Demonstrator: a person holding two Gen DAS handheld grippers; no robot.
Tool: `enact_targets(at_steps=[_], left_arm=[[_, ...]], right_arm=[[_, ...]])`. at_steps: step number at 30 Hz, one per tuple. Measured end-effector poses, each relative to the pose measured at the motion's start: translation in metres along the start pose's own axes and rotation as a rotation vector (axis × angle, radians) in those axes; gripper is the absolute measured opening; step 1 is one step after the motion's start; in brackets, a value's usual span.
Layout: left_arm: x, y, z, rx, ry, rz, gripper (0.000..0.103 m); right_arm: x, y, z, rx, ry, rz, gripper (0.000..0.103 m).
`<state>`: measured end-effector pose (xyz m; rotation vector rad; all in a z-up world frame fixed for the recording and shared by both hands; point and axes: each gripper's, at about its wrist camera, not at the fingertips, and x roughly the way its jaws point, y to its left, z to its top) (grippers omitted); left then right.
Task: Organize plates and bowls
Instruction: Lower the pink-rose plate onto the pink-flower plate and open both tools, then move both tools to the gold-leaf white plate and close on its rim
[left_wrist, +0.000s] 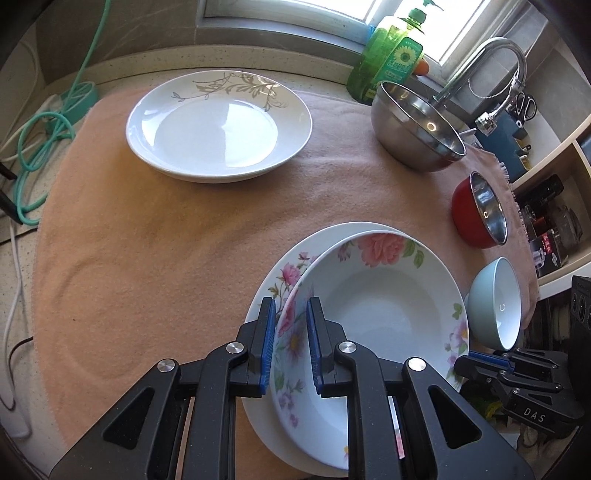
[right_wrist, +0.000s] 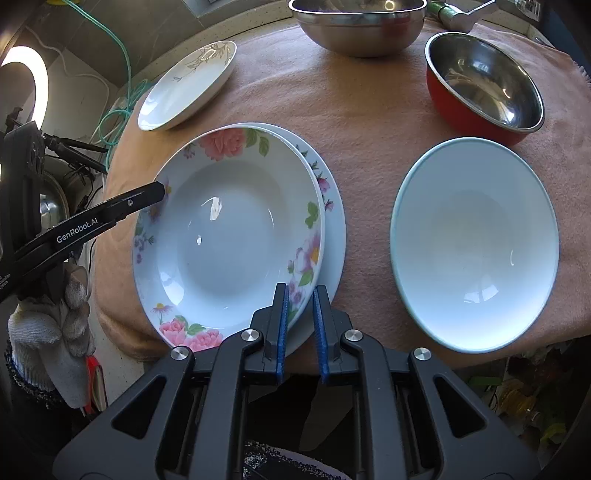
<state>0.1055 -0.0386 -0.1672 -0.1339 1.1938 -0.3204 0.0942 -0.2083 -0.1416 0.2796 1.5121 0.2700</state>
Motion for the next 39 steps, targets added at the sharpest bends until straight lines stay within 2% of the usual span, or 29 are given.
enact_targets(at_steps=[5, 17, 19, 25, 27, 32, 39], left_arm=[[0.001, -0.001, 0.0, 0.008, -0.001, 0.01, 0.015], [0.001, -0.002, -0.001, 0.015, -0.002, 0.023, 0.015], [0.0, -0.002, -0.001, 0.013, 0.001, 0.019, 0.02], [-0.001, -0.001, -0.001, 0.016, 0.003, 0.019, 0.02], [-0.001, 0.0, -0.002, 0.015, 0.006, 0.019, 0.02], [-0.007, 0.004, -0.002, -0.001, -0.008, 0.016, 0.027], [-0.02, 0.016, -0.001, -0.047, -0.034, -0.002, 0.027]], right_arm=[[0.001, 0.005, 0.0, -0.011, 0.002, 0.002, 0.023], [0.002, 0.007, 0.001, -0.016, 0.009, 0.003, 0.023], [0.002, 0.007, 0.001, -0.015, 0.008, 0.003, 0.023], [0.001, 0.007, 0.002, -0.01, 0.008, 0.002, 0.024], [0.001, 0.007, 0.002, -0.007, 0.005, 0.003, 0.026], [-0.004, 0.009, 0.003, -0.011, -0.018, -0.004, 0.051], [-0.01, 0.012, 0.001, -0.012, -0.026, 0.001, 0.052]])
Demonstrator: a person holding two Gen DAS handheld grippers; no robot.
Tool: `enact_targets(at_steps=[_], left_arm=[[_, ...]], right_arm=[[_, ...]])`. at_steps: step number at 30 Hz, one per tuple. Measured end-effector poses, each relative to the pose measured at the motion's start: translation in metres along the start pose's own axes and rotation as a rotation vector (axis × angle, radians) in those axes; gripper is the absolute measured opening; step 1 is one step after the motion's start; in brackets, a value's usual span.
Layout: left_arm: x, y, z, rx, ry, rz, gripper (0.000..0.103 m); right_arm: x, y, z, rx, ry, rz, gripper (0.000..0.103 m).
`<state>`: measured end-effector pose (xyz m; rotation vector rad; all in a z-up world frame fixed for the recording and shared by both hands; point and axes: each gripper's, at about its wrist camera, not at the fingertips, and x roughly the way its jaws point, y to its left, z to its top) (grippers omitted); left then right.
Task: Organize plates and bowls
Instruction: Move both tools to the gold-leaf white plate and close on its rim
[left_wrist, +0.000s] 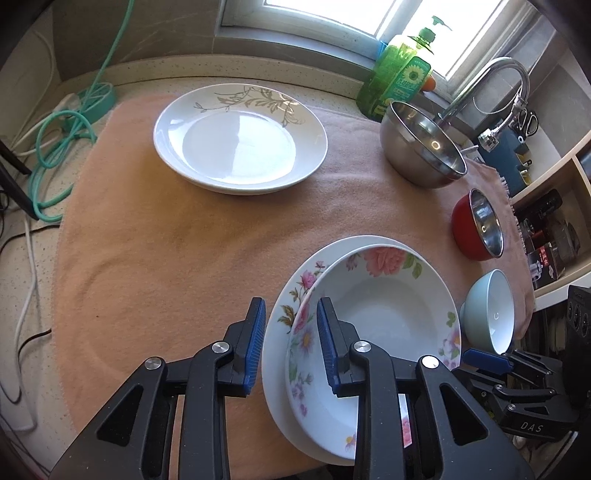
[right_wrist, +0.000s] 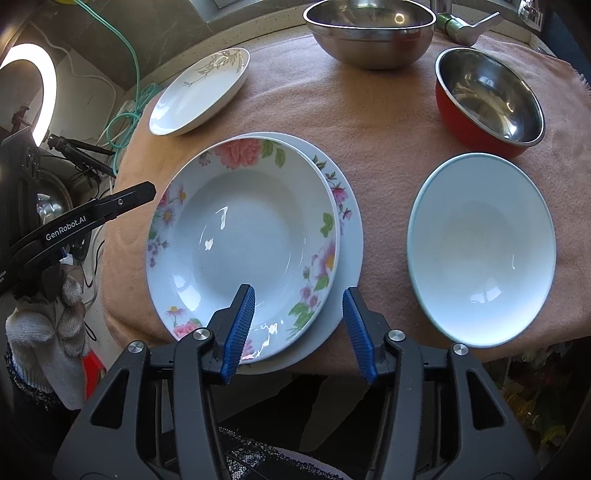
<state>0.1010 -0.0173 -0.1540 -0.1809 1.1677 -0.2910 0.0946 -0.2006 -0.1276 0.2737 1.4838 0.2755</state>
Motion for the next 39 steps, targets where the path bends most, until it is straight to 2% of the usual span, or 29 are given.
enact_targets(at_steps=[3, 5, 8, 11, 13, 14, 17, 25, 32, 37, 39], left_arm=[[-0.006, 0.005, 0.0, -0.018, -0.012, -0.002, 0.027], [-0.01, 0.008, 0.0, -0.031, -0.018, -0.011, 0.027], [-0.015, 0.014, 0.001, -0.052, -0.025, -0.022, 0.029], [-0.023, 0.021, 0.002, -0.08, -0.037, -0.03, 0.048], [-0.029, 0.026, 0.005, -0.097, -0.048, -0.029, 0.064], [-0.032, 0.028, 0.007, -0.106, -0.055, -0.028, 0.066], [-0.04, 0.037, 0.013, -0.127, -0.08, -0.027, 0.066], [-0.057, 0.067, 0.035, -0.194, -0.135, -0.036, 0.067], [-0.06, 0.09, 0.06, -0.237, -0.162, -0.04, 0.067], [-0.046, 0.101, 0.078, -0.247, -0.146, -0.04, 0.067], [-0.038, 0.109, 0.085, -0.267, -0.138, -0.052, 0.067]], right_arm=[[-0.004, 0.002, 0.0, -0.005, -0.01, 0.007, 0.053], [-0.009, 0.006, 0.001, -0.014, -0.023, 0.006, 0.062], [-0.018, 0.011, 0.008, -0.024, -0.053, 0.026, 0.07], [-0.029, 0.018, 0.021, -0.038, -0.072, 0.071, 0.082], [-0.038, 0.024, 0.031, -0.055, -0.104, 0.076, 0.083], [-0.042, 0.028, 0.037, -0.066, -0.115, 0.079, 0.084], [-0.052, 0.04, 0.055, -0.084, -0.135, 0.098, 0.09], [-0.058, 0.067, 0.112, -0.14, -0.168, 0.101, 0.091], [-0.043, 0.07, 0.165, -0.089, -0.148, 0.163, 0.091], [-0.024, 0.075, 0.199, -0.09, -0.137, 0.156, 0.09], [-0.014, 0.073, 0.212, -0.077, -0.13, 0.147, 0.086]])
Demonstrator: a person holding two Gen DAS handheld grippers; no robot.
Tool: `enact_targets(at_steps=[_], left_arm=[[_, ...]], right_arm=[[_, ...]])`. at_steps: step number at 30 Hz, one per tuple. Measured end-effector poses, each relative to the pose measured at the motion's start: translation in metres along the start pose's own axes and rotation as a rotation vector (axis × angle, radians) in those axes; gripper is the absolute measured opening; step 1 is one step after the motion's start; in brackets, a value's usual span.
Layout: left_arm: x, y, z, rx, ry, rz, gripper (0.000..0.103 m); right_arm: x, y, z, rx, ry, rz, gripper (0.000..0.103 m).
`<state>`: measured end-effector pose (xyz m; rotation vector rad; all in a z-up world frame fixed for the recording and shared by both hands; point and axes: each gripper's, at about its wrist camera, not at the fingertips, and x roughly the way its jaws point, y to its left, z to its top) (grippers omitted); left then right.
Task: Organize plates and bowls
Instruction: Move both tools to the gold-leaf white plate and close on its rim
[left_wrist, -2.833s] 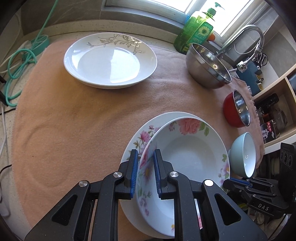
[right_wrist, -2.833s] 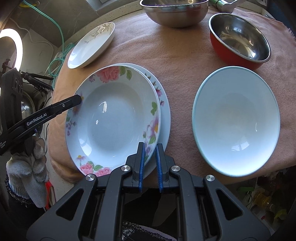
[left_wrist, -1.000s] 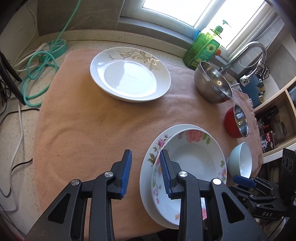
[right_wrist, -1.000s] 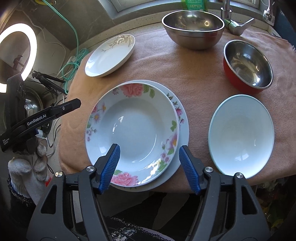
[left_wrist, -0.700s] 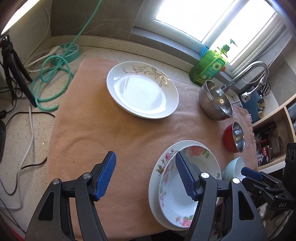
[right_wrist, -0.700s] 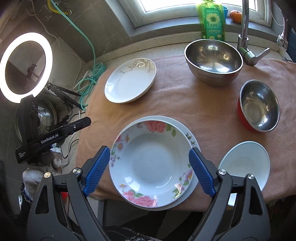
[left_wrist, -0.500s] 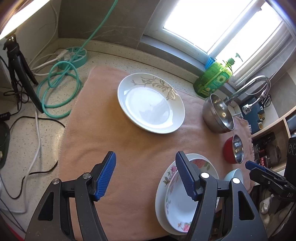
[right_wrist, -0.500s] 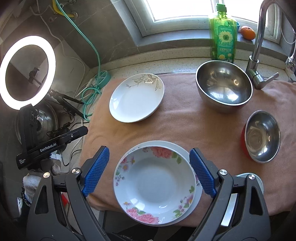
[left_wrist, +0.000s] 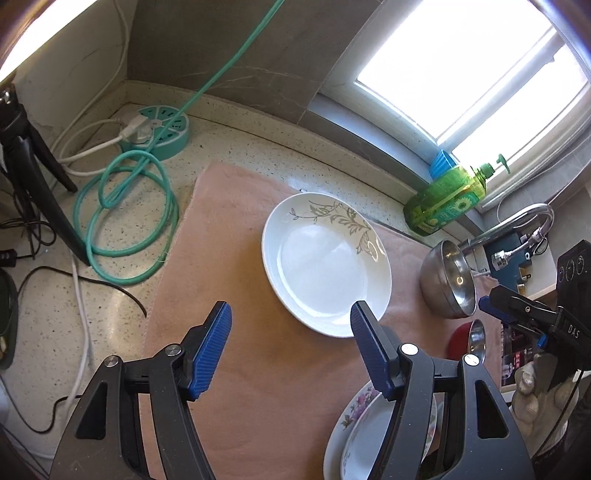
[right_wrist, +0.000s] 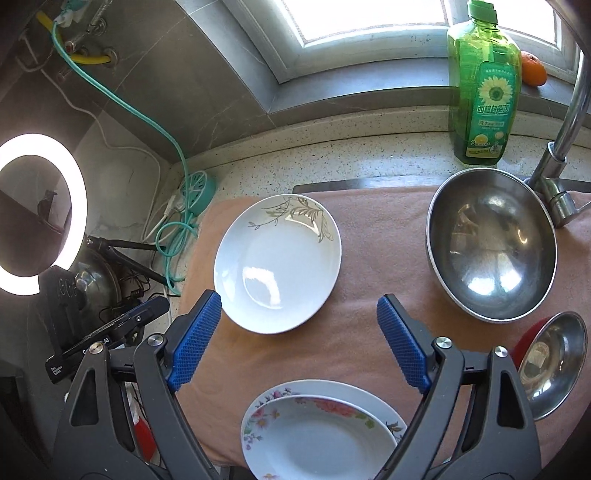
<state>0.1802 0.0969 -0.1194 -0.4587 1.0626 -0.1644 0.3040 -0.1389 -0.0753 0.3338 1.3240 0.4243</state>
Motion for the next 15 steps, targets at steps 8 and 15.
enact_targets(at_steps=[8, 15], left_arm=[[0.033, 0.018, 0.02, -0.066, 0.035, -0.02, 0.064], [0.06, 0.029, 0.033, -0.111, 0.068, -0.028, 0.049]], right_arm=[[0.057, -0.018, 0.025, 0.047, 0.093, -0.019, 0.062], [0.094, -0.03, 0.039, 0.073, 0.136, -0.033, 0.044]])
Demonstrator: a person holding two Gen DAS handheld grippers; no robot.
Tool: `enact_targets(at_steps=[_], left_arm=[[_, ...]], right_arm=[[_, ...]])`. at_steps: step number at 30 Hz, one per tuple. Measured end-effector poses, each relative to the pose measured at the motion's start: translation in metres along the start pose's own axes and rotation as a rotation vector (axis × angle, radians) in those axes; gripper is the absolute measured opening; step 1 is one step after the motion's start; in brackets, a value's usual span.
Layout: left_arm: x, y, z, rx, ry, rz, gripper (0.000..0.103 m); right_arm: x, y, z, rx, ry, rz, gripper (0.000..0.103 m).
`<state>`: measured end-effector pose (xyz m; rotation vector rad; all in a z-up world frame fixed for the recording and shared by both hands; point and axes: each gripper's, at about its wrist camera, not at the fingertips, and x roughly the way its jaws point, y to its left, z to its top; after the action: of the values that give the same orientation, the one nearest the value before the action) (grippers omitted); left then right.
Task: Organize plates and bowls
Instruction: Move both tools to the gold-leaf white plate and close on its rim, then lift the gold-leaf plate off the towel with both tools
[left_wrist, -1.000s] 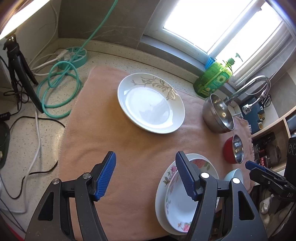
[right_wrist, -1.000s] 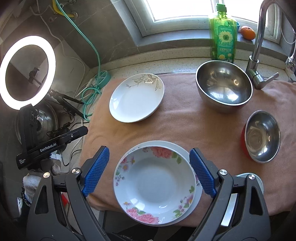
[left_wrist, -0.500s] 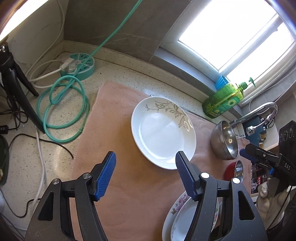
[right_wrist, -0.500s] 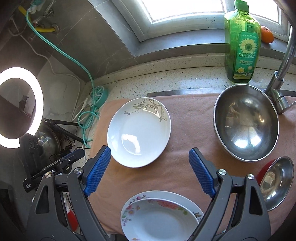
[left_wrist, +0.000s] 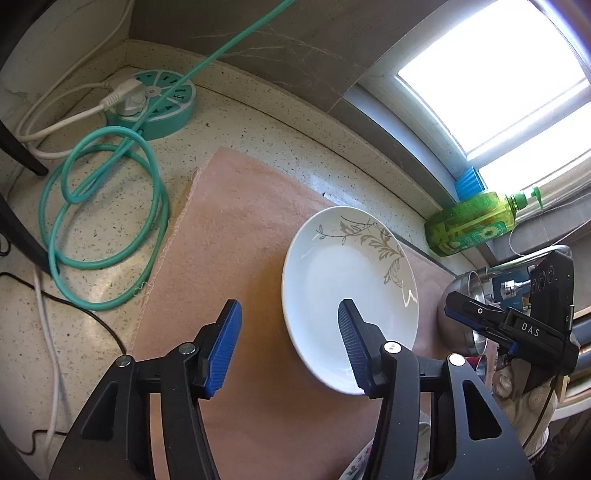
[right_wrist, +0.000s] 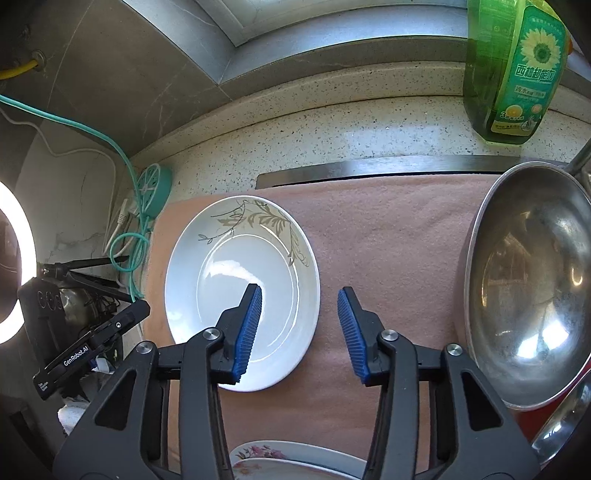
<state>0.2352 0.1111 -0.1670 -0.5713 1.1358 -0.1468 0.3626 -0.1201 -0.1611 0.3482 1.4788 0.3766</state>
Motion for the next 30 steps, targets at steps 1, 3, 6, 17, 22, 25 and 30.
enact_targets(at_steps=[1, 3, 6, 17, 22, 25, 30], left_arm=[[0.003, 0.001, 0.001, -0.007, 0.006, -0.005, 0.046], [0.009, 0.003, 0.004, -0.013, 0.016, -0.007, 0.04], [0.017, 0.006, 0.007, -0.03, 0.03, -0.019, 0.032], [0.034, 0.005, 0.012, -0.022, 0.054, -0.011, 0.015], [0.036, 0.004, 0.011, -0.01, 0.061, -0.009, 0.011], [0.038, 0.0, 0.011, 0.004, 0.064, -0.002, 0.01], [0.038, -0.005, 0.011, 0.032, 0.064, 0.024, 0.01]], right_arm=[[0.004, -0.001, 0.002, 0.002, 0.004, -0.001, 0.043], [0.012, -0.004, 0.005, -0.002, 0.013, -0.008, 0.034], [0.018, -0.009, 0.009, 0.004, 0.018, -0.015, 0.026], [0.036, -0.013, 0.014, 0.007, 0.057, -0.012, 0.014], [0.043, -0.009, 0.011, -0.004, 0.076, -0.017, 0.01], [0.041, -0.009, 0.011, -0.002, 0.075, -0.02, 0.01], [0.04, -0.006, 0.008, -0.01, 0.075, -0.035, 0.01]])
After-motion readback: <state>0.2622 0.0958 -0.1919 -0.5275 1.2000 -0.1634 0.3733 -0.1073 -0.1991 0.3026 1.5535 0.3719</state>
